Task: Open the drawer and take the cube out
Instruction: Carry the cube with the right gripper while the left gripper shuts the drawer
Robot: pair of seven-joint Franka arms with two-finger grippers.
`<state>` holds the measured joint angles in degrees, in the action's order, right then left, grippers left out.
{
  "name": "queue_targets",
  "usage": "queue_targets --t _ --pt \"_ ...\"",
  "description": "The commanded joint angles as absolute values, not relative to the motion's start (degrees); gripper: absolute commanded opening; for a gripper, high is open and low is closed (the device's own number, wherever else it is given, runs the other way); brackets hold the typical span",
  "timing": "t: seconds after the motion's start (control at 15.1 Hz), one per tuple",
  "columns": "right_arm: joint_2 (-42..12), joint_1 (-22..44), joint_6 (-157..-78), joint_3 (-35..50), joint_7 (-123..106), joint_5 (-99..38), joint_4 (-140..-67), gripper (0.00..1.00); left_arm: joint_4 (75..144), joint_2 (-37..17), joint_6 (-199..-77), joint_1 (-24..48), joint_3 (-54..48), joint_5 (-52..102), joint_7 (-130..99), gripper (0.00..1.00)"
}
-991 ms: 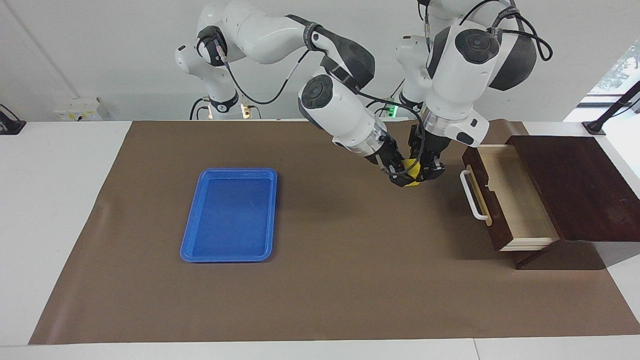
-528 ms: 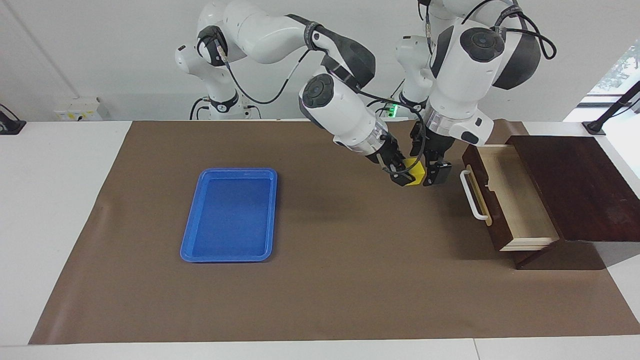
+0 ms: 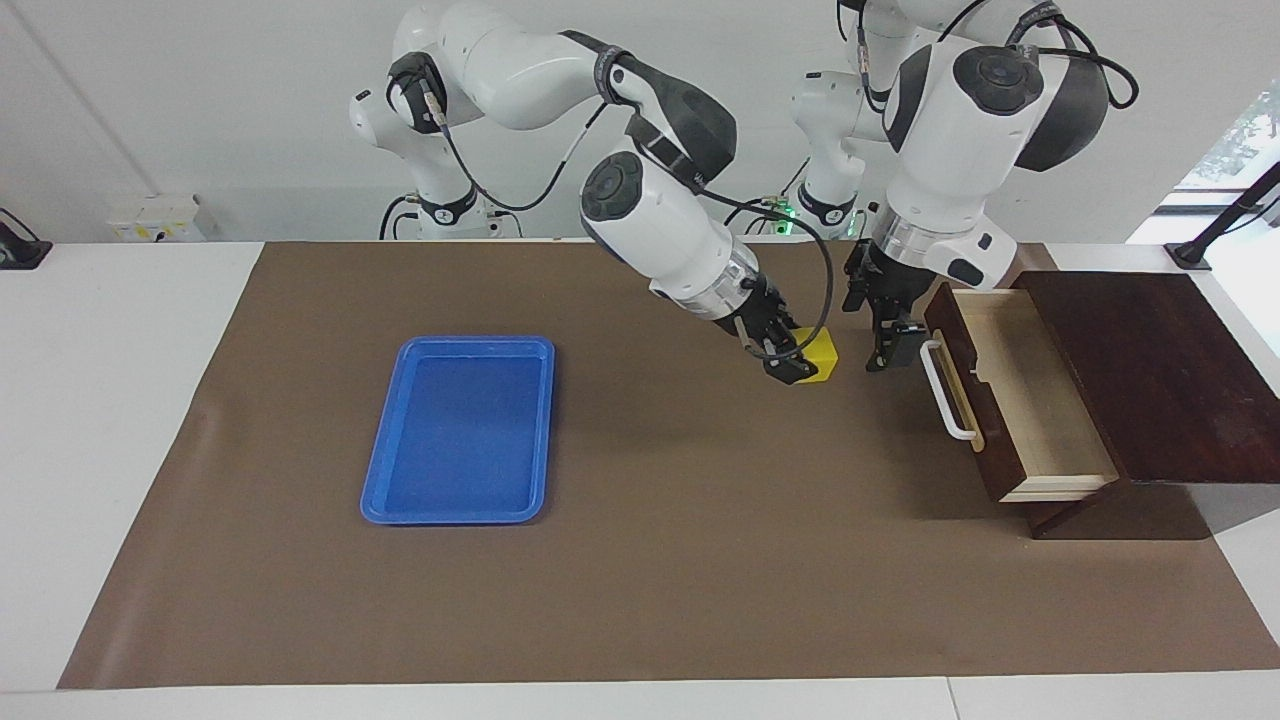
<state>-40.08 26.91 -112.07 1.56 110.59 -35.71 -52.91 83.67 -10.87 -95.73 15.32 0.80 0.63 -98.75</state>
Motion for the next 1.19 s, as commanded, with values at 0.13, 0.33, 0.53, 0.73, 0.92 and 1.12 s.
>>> queue_targets --t 0.13,0.33,0.53,0.73,0.92,1.12 --pt "-36.5 17.9 -106.4 2.1 107.2 -35.5 -53.3 0.0 88.6 -8.0 -97.2 10.9 0.6 0.6 -87.2 1.0" --pt "-33.6 12.7 -104.7 1.8 103.9 -34.9 -57.1 0.0 89.8 -7.5 -97.4 9.3 0.6 0.6 -84.0 1.0" --pt "-29.2 9.3 -104.5 1.5 97.8 -33.9 -66.4 0.0 93.0 -6.0 -98.4 9.3 0.6 0.6 -81.1 1.0" --pt "-23.1 5.5 -107.7 1.1 88.9 -33.9 -80.6 0.0 98.1 -3.7 -103.6 8.5 0.5 0.6 -78.0 1.0" --pt "-18.6 3.4 -110.6 1.2 80.0 -34.7 -92.3 0.0 99.7 -3.3 -104.1 8.7 0.6 0.6 -78.8 1.0" --pt "-17.8 2.0 -111.1 1.2 75.1 -34.9 -96.7 0.0 107.5 0.3 -108.8 8.9 0.6 0.6 -80.7 1.0"
